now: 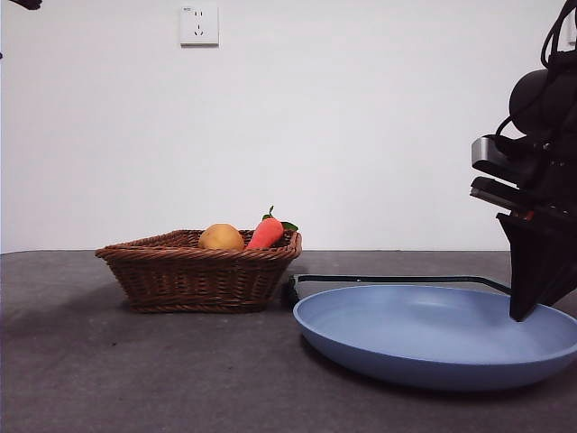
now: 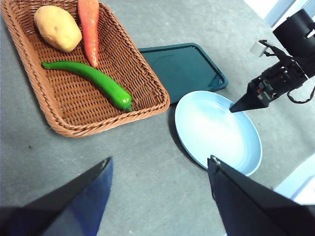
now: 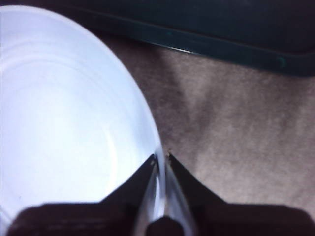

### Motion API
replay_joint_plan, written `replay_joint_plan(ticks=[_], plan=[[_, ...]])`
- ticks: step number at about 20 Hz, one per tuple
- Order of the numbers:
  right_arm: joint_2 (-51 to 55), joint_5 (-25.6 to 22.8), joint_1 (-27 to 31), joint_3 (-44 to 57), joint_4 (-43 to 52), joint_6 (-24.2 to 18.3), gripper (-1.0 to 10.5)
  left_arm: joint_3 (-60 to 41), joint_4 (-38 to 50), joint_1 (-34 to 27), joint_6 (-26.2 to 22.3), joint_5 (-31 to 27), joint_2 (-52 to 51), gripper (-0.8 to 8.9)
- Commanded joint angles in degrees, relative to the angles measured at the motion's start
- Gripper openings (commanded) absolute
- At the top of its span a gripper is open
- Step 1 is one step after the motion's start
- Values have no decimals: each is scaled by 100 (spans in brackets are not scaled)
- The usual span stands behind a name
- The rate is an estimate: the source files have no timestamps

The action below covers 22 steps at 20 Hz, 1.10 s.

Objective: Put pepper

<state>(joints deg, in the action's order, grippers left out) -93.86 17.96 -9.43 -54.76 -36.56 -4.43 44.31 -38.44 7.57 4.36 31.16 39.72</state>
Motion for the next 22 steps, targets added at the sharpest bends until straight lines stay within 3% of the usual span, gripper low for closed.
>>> replay_joint_plan(ticks=[1,6,9,16,22], plan=[[-118,0,79,-92,11,4,5,85,63,59,57,-184,15,337],[479,162,223,-92,-282,109,5,225,79,380,422,-463,407,337],[1309,142,225,-92,-529,164,5,658,109,745,560,-1110,1123,337],[3259,114,236,-94,-1045,420,5,2538,238,1558,664,-2251,3738,337],[4297,114,236,-103,-1307,525,5,4006,-48,1814,922,-2796,5746,337]])
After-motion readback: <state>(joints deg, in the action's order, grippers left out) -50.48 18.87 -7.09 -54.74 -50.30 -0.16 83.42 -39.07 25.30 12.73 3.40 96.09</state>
